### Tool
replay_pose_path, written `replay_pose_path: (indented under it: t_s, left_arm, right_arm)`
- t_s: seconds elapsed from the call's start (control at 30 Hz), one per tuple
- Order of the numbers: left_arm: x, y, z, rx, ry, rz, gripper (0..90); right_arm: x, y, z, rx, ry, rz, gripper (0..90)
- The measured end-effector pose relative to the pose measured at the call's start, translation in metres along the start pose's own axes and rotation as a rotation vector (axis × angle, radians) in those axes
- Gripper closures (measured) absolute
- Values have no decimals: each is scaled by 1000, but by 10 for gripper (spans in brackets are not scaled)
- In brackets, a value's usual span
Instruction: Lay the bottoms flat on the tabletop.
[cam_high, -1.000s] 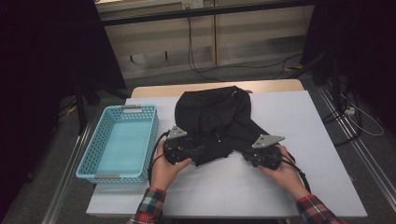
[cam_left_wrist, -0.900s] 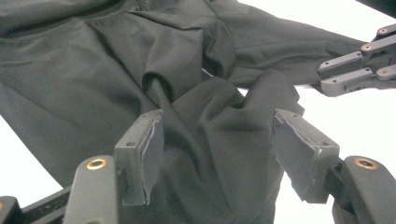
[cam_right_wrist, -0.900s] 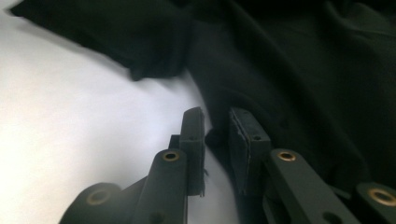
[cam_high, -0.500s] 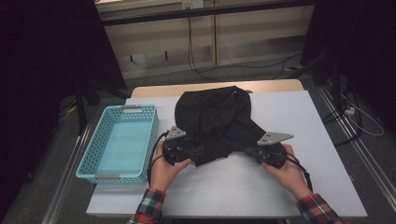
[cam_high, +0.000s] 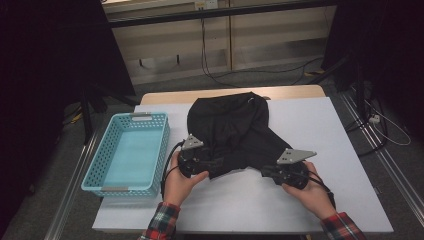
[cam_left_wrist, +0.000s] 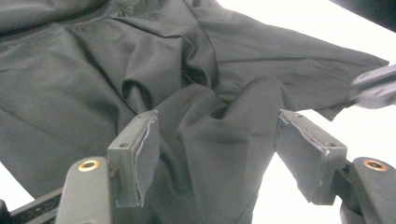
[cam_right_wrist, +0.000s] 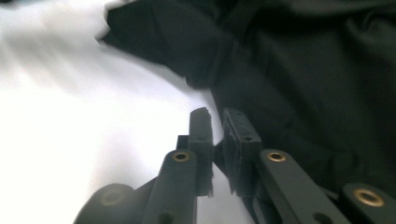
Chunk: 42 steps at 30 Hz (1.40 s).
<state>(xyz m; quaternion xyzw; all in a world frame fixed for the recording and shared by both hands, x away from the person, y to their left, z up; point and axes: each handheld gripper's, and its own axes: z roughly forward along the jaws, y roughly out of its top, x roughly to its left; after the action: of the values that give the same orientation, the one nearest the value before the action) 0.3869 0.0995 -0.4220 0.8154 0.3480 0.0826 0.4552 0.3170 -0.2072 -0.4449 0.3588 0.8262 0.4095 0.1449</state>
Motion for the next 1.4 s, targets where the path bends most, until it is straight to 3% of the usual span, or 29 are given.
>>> replay_pose_path:
  t_s: [0.07,0.2,0.27,0.33,0.5,0.63,0.8,0.97,1.1,1.27,1.4]
  left_arm:
    - [1,0,0,-2,6,6,285]
    - [4,0,-1,5,21,24,257]
    - [5,-1,-1,7,20,22,255]
    - [5,-1,-1,7,20,21,255]
    - [3,2,-2,-6,19,23,254]
    - [3,3,-2,-9,18,26,253]
    - [3,2,-3,-12,22,16,252]
    - [2,4,-4,-16,21,28,252]
    - [0,5,-5,-18,18,28,252]
    - [-1,5,-1,-12,6,26,251]
    - [-2,6,1,-10,1,28,251]
  right_arm:
    - [2,-2,12,48,-24,-21,770]
    - [1,-3,16,66,-53,-35,746]
    - [1,-3,16,67,-50,-31,779]
    - [1,-3,16,69,-43,-27,874]
    - [0,-1,16,77,-40,-17,898]
    - [0,-1,-4,0,19,28,900]
    - [14,-4,-21,-29,56,23,900]
    - [24,-4,-37,-64,70,10,900]
    - [22,-4,-45,-91,78,25,900]
    - [27,-6,-44,-91,112,36,900]
    - [41,-4,-33,-54,148,-11,880]
